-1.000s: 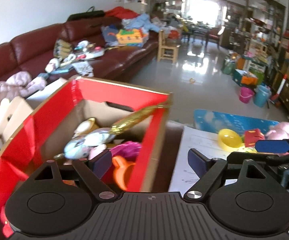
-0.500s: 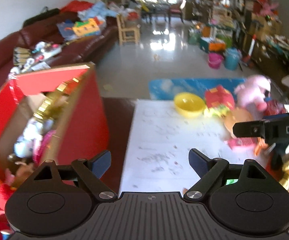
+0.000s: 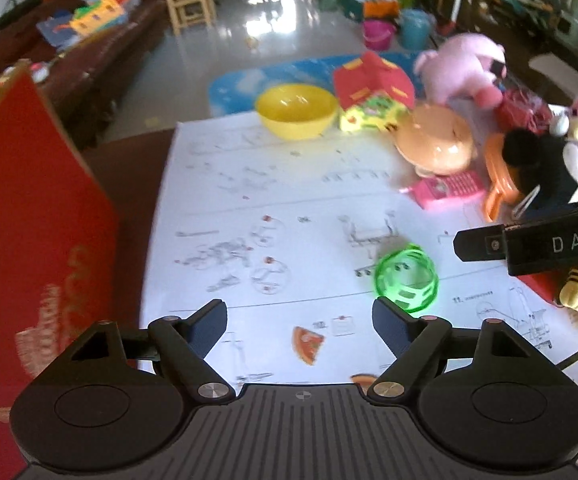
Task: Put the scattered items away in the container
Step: 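Grasp the green cage ball with the left tool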
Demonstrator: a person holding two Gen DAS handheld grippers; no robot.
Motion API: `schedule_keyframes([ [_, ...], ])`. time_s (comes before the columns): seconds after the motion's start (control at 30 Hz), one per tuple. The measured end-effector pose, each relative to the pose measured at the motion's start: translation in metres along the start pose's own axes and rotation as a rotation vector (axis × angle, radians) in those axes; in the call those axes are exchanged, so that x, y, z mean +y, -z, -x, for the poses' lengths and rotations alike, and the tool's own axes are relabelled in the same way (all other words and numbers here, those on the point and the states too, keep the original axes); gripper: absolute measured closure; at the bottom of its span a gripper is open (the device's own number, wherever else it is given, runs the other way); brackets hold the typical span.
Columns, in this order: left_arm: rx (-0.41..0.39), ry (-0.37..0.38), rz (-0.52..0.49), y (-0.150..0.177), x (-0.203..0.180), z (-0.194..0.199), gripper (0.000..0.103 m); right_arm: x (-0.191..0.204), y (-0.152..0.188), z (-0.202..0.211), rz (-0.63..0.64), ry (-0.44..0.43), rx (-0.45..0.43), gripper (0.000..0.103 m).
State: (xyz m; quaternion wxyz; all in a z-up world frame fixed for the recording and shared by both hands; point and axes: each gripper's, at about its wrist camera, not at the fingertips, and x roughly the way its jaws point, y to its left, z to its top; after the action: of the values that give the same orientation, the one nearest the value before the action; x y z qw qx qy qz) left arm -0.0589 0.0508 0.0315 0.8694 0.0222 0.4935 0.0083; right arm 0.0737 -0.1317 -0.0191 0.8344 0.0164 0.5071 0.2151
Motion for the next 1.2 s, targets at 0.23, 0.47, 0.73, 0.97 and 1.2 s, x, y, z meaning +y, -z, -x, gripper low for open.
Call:
schedule_keyframes([
  [0.23,0.074,0.036,-0.029,-0.017,-0.023,-0.037,0.02,-0.03,0.006,-0.012,-0.076,0.042,0.031,0.016],
  [0.47,0.142,0.078,-0.03,-0.026,-0.033,-0.068,0.031,-0.046,0.01,-0.019,-0.111,0.043,0.05,0.02],
  [0.73,0.181,0.142,0.014,-0.034,-0.033,-0.076,0.044,-0.056,0.012,-0.029,-0.141,0.027,0.071,0.022],
  [0.97,0.168,0.154,-0.003,-0.041,-0.042,-0.077,0.055,-0.06,0.011,-0.036,-0.16,0.026,0.075,0.028],
  [1.2,0.173,0.262,0.092,-0.036,-0.023,-0.081,0.091,-0.063,0.013,-0.04,-0.181,0.011,0.083,0.029],
])
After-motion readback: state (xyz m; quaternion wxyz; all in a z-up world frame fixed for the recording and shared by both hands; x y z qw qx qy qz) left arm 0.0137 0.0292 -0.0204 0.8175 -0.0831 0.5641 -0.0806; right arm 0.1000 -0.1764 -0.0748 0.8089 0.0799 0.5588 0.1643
